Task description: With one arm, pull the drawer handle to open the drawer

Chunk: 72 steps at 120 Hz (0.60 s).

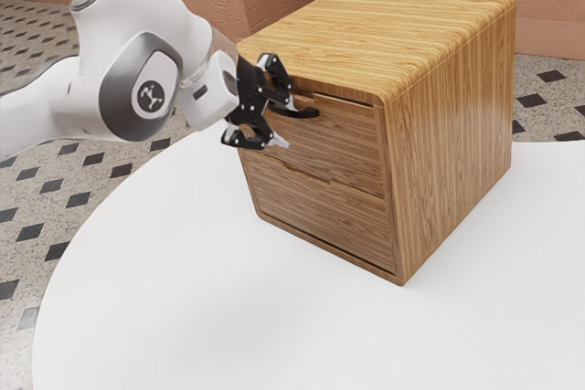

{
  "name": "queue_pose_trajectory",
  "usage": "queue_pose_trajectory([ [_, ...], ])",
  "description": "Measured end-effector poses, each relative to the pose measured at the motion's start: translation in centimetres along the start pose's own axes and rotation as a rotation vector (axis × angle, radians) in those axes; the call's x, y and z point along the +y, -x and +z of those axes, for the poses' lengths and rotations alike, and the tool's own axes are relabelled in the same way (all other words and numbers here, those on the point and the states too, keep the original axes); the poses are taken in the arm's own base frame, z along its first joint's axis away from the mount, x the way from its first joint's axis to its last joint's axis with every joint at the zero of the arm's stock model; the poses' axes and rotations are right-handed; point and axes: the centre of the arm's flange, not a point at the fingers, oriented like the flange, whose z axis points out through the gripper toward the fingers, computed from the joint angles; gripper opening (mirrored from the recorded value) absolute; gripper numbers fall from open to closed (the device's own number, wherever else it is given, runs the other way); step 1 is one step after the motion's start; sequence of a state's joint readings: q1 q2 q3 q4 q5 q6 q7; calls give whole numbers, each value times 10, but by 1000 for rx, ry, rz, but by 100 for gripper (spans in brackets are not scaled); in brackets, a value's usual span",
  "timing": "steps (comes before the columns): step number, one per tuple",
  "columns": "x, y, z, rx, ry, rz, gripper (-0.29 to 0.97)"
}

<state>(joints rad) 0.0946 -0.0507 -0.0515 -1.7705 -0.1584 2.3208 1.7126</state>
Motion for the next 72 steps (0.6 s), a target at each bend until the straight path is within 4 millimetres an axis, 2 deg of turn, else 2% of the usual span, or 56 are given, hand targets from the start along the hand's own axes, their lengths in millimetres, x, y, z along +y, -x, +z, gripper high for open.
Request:
queue_pose_trajectory([
  [17, 1, -1, -12, -3, -16, 4, 3],
  [28, 2, -1, -16, -5, -21, 7, -5],
  [36, 6, -2, -15, -5, -15, 9, -6],
  [58, 24, -7, -32, -8, -21, 16, -12],
  [72, 36, -14, -40, -6, -20, 25, -11],
])
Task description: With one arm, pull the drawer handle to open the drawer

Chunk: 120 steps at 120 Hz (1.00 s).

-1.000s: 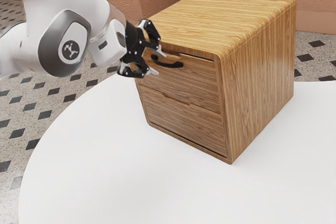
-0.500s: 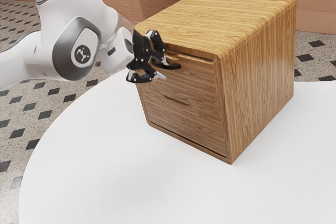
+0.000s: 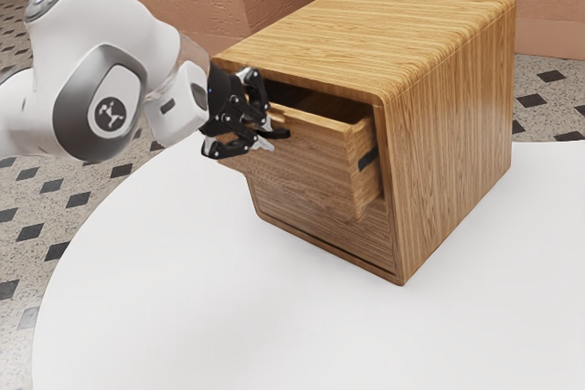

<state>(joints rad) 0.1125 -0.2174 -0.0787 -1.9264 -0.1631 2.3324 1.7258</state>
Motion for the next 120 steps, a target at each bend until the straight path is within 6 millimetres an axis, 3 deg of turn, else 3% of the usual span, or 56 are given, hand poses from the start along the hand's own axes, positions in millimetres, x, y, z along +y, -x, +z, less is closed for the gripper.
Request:
queue_pose_trajectory([
  [27, 19, -1, -13, -1, 4, -5, -7],
  [53, 32, 11, -23, -15, 1, -24, -11],
  [120, 73, 7, -49, -22, 4, -24, -10],
])
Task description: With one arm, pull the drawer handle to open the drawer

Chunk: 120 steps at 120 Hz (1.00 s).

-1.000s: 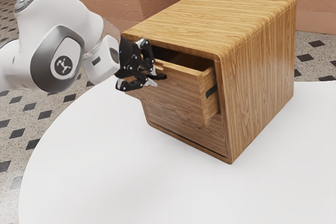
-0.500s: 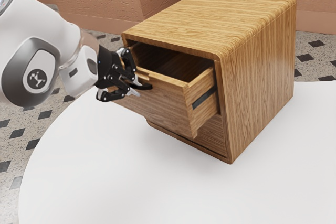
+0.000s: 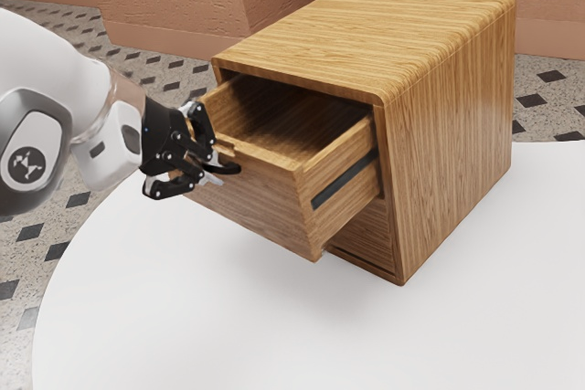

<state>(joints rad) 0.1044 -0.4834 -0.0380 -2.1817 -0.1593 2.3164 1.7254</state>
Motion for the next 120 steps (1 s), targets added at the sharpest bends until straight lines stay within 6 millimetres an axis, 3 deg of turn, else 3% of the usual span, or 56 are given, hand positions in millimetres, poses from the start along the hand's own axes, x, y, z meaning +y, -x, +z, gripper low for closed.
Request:
queue_pose_trajectory([
  [33, 23, -4, -21, -1, 6, 1, -11],
  [46, 28, -3, -18, 0, 21, -1, 3],
  [72, 37, -4, -29, -6, 8, -2, -12],
  [100, 38, -3, -30, -11, 10, -3, -12],
  [120, 38, -3, -30, -12, 20, -5, -6],
])
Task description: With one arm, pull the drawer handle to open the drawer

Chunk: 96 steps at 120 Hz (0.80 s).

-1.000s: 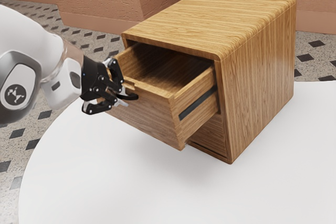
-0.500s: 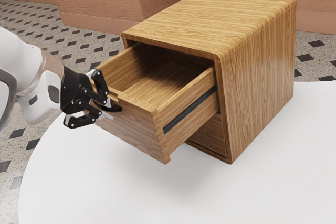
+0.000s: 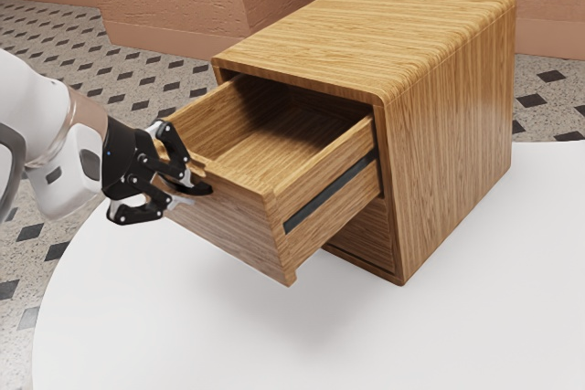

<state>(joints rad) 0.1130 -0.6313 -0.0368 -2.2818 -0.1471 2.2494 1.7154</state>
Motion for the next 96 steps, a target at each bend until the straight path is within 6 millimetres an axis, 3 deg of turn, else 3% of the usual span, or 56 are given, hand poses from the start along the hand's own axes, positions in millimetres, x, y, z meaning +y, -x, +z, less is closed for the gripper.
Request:
queue_pose_trajectory([
  [34, 2, 0, -4, 2, 8, -5, 1],
  [64, -1, 9, -30, 3, -19, -26, 25],
  [69, -16, 0, -59, 4, -53, -12, 28],
  [72, -29, -11, -86, 5, -82, 5, 30],
  [76, -58, -25, -129, 10, -119, 11, 35],
  [80, -90, -27, -154, 11, -114, -13, 40],
  [84, -124, -13, -163, -8, -81, -82, 44],
  [87, -138, 1, -164, -27, -47, -151, 47],
  [96, -145, 31, -150, -68, 84, -349, 53],
])
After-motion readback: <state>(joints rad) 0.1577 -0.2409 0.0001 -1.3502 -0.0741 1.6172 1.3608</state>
